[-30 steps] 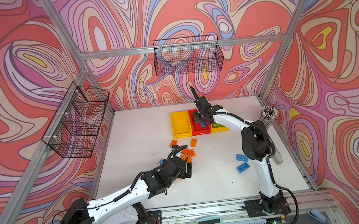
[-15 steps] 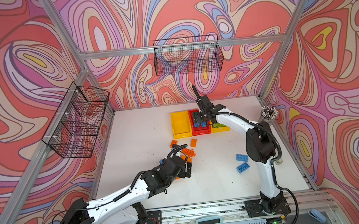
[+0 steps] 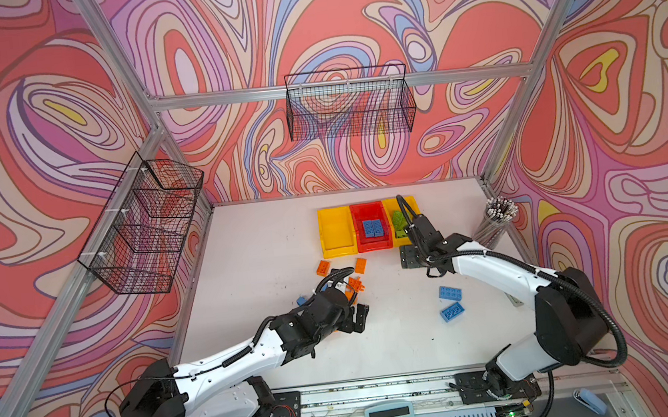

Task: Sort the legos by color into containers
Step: 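Lower the right gripper onto a blue 2x4 brick and grasp it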

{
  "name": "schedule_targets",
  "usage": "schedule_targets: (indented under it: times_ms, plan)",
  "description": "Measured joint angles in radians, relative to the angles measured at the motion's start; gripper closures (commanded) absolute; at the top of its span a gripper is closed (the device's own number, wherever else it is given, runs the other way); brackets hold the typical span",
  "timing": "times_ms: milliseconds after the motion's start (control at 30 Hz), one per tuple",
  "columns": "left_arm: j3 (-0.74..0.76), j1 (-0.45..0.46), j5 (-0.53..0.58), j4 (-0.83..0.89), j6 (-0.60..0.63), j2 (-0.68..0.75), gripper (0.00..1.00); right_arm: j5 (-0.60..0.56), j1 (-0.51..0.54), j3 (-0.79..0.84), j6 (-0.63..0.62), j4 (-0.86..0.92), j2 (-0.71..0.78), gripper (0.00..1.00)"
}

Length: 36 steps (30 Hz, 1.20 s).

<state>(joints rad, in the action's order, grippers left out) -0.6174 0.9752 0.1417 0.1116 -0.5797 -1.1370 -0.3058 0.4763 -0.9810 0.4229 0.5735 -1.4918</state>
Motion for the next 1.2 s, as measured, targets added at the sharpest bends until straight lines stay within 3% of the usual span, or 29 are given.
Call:
schedule_targets:
  times_ms: [200,433,833,1200]
  plan:
    - [-0.004,0.0,-0.071,-0.056,-0.008,-0.038,0.0,-0.033,-0.007,0.213,0.109,0.034,0.145,0.02]
    - [-0.007,0.0,-0.116,-0.08,-0.016,-0.063,0.0,-0.047,-0.05,0.249,0.204,0.05,0.231,0.02]
    - [-0.007,0.0,-0.114,-0.087,-0.019,-0.042,0.0,0.018,-0.141,0.358,0.297,-0.007,0.226,0.02]
    - [0.01,0.0,-0.092,-0.087,-0.016,-0.035,0.0,0.138,-0.155,0.378,0.271,-0.139,0.176,0.08]
